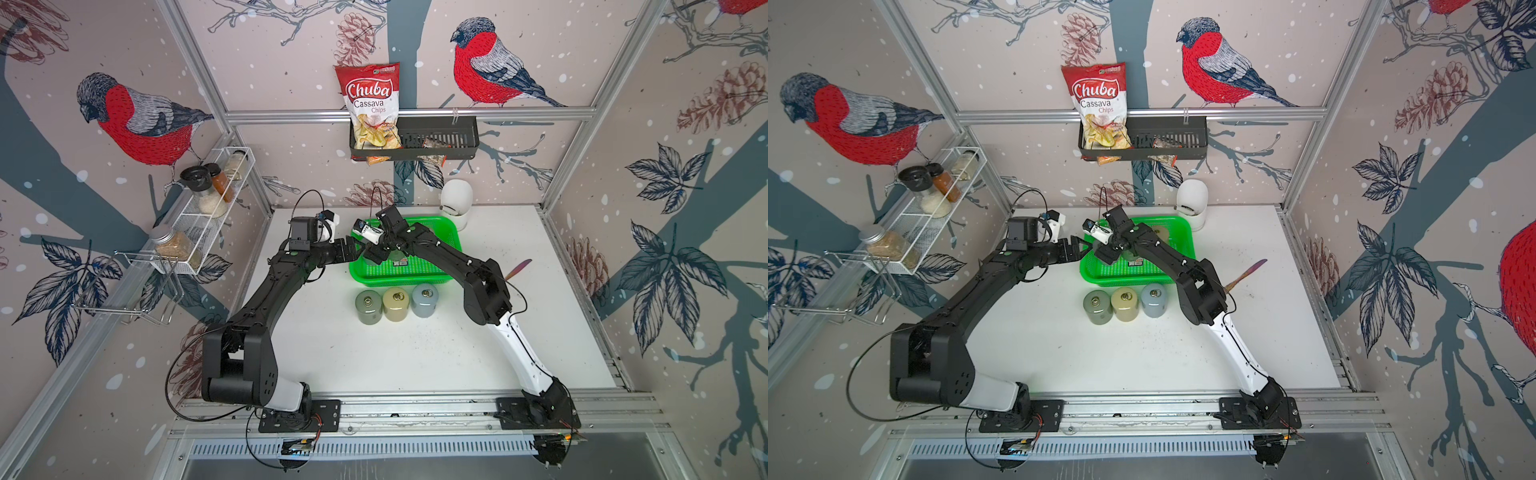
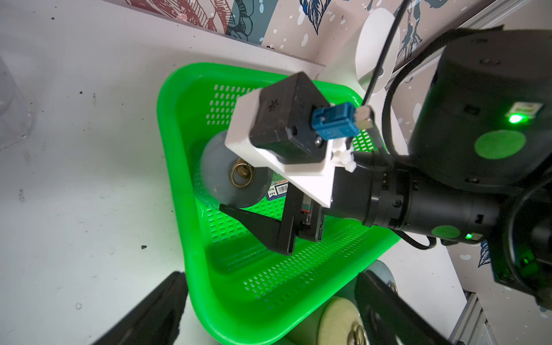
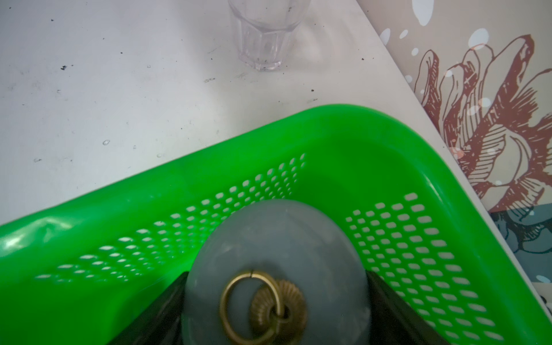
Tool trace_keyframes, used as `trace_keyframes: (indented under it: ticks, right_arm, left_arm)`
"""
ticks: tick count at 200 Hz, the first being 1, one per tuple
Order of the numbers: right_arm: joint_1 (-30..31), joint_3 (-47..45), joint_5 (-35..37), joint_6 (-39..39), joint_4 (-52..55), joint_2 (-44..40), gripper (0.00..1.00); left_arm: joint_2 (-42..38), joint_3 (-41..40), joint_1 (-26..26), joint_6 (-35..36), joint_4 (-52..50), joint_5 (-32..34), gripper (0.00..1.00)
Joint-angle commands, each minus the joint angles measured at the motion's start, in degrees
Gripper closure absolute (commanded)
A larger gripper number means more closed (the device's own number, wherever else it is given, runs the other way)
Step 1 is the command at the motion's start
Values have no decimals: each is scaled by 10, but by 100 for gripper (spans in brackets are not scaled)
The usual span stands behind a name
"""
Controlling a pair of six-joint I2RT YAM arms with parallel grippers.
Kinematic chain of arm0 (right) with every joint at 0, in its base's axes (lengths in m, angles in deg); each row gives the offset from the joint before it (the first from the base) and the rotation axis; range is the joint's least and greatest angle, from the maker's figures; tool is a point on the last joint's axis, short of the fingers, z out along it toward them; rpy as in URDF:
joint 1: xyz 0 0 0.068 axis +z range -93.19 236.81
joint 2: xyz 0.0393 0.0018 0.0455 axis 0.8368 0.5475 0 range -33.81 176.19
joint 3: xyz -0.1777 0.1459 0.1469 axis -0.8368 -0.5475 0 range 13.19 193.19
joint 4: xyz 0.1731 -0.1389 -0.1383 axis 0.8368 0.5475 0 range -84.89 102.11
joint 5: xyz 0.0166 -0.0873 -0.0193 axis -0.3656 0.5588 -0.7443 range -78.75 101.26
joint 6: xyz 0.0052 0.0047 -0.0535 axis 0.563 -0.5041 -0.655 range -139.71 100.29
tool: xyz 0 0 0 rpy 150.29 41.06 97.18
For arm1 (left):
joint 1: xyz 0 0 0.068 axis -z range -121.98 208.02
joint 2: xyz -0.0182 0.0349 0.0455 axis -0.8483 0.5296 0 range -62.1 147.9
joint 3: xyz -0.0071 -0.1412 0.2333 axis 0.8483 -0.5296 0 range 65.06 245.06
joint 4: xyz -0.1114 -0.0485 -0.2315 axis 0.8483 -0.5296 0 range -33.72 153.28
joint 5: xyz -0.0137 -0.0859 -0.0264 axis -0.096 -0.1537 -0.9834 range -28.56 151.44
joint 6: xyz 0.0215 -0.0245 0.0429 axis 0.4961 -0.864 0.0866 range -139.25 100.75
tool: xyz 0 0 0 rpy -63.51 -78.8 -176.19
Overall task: Take the tea canister out of the basket
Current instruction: Pick up the tea canister from the basket.
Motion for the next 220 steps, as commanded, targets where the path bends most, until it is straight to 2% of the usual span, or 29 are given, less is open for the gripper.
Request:
trace_keyframes:
  ticks: [1, 52, 105, 140, 160, 211, 220]
  right_arm:
    - [1, -12, -9, -10, 24, -4, 14]
    - [-2, -13, -19, 5, 29, 1, 12]
    - [-1, 8, -4, 11, 32, 23, 4]
    - [-3, 9, -11, 17, 19, 18, 6]
    - [-3, 9, -19, 19, 21, 19, 15]
    - [-5, -24, -36, 41, 6, -12, 53]
    - [-5, -36, -39, 42, 0, -24, 57]
  left_arm:
    - [-5, -1, -2, 2, 10, -1, 8]
    - [-12, -6, -2, 2, 8, 0, 8]
    - [-13, -8, -2, -2, 11, 0, 8]
    - [-12, -9, -2, -3, 12, 0, 8]
    - [-11, -10, -2, -3, 12, -2, 8]
    - [-22, -14, -2, -7, 11, -8, 8]
    - [-26, -17, -2, -7, 9, -9, 8]
